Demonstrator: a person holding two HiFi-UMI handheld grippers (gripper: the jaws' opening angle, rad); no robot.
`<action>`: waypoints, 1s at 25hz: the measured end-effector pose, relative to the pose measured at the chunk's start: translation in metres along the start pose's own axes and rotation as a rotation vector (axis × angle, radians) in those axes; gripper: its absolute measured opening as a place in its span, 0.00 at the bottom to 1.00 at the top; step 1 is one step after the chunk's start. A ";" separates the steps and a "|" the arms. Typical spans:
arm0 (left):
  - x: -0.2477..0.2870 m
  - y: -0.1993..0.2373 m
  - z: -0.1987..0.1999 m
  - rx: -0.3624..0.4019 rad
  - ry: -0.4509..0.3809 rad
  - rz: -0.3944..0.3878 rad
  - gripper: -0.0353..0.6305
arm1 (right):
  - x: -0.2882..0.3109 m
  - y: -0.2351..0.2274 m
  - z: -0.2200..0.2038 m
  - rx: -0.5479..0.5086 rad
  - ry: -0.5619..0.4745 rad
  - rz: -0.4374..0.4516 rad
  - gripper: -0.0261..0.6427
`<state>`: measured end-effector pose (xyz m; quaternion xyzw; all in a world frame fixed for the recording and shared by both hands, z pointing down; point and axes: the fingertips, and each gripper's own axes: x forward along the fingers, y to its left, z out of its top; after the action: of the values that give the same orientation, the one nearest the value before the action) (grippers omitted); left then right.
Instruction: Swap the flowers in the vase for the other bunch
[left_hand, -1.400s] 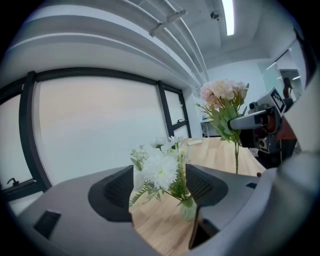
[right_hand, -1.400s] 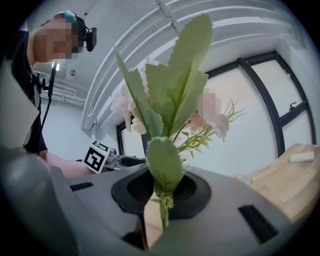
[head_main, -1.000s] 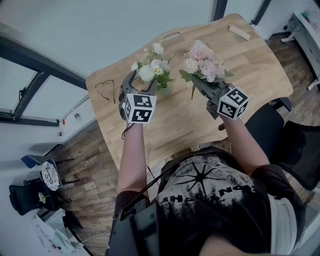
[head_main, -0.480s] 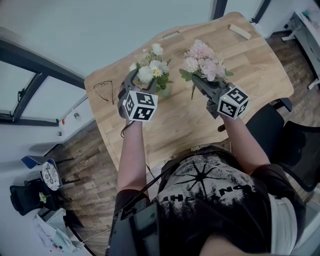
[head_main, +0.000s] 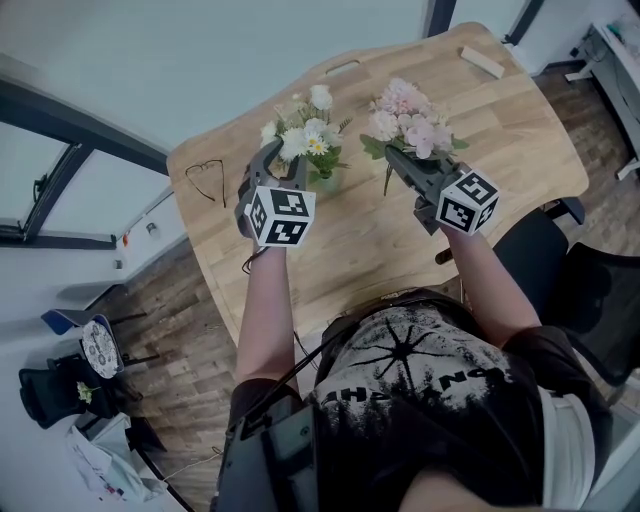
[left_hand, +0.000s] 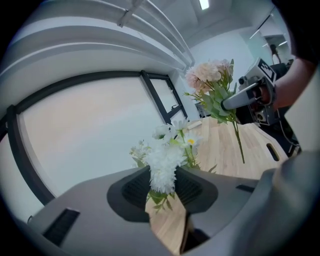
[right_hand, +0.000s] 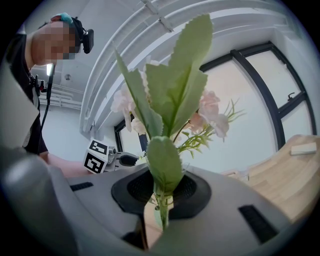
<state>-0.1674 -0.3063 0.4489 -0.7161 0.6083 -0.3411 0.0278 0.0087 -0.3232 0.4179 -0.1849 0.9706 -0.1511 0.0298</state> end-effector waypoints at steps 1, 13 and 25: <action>-0.001 -0.001 0.000 -0.003 -0.003 0.001 0.26 | 0.000 0.000 0.000 0.001 0.000 0.001 0.11; -0.007 0.002 -0.002 -0.061 -0.050 0.034 0.23 | 0.005 0.003 -0.005 -0.008 0.013 0.016 0.11; -0.023 0.022 0.017 -0.107 -0.118 0.071 0.22 | 0.006 0.009 0.001 -0.022 0.006 0.018 0.11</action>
<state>-0.1782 -0.2984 0.4152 -0.7136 0.6478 -0.2641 0.0375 0.0002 -0.3176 0.4141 -0.1759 0.9739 -0.1408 0.0263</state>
